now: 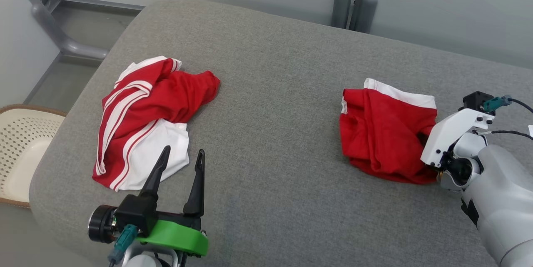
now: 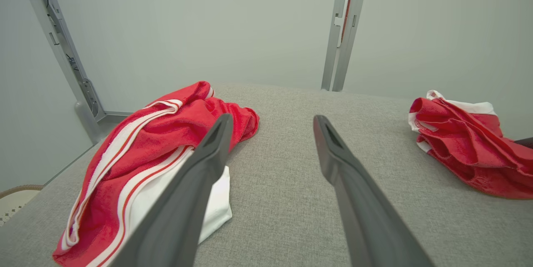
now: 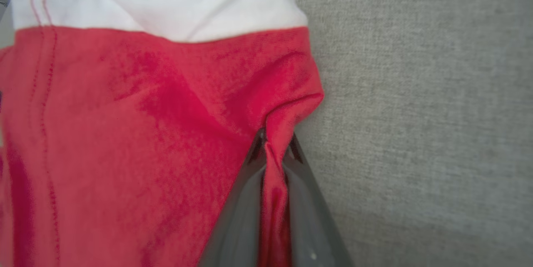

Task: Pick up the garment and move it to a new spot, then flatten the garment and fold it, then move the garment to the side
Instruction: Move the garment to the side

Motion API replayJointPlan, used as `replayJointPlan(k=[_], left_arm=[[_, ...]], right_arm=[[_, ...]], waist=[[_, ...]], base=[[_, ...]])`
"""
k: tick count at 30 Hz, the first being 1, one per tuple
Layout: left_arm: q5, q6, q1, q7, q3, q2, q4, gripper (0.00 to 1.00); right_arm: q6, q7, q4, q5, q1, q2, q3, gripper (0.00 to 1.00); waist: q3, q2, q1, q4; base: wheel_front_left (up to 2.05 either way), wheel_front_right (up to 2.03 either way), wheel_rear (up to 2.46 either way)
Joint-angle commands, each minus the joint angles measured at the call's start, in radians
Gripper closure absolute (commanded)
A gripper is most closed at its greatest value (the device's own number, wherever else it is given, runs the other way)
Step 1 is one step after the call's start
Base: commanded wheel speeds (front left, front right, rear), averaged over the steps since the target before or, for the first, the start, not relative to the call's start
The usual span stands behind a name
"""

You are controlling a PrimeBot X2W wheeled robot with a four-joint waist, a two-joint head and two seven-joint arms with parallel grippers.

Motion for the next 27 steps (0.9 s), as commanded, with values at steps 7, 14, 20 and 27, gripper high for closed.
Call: replayJointPlan(k=[7,14,20,27], left_arm=[[-0.007,-0.011,-0.027,0.000,-0.024,-0.001,-0.009,0.00],[0.005,-0.020,-0.040,0.000,-0.053,0.000,0.007,0.00],[-0.008,-0.026,-0.058,0.000,-0.080,-0.001,0.023,0.00],[0.000,-0.029,-0.094,0.000,-0.099,0.000,0.034,0.00]], right_arm=[[0.000,-0.119,-0.063,0.021,0.009,-0.005,0.042,1.00],[0.000,-0.161,-0.120,0.045,0.021,-0.018,0.098,1.00],[0.000,-0.176,-0.153,0.065,0.011,-0.021,0.137,1.00],[0.000,-0.202,-0.185,0.098,-0.003,-0.026,0.169,1.00]], waist=[[-0.030,0.0000,0.0000,-0.095],[-0.063,0.0000,0.0000,-0.244],[-0.059,0.0000,0.0000,-0.395],[-0.029,0.0000,0.0000,-0.538]], base=[[0.00,0.00,0.00],[0.00,0.00,0.00],[0.00,0.00,0.00],[0.00,0.00,0.00]])
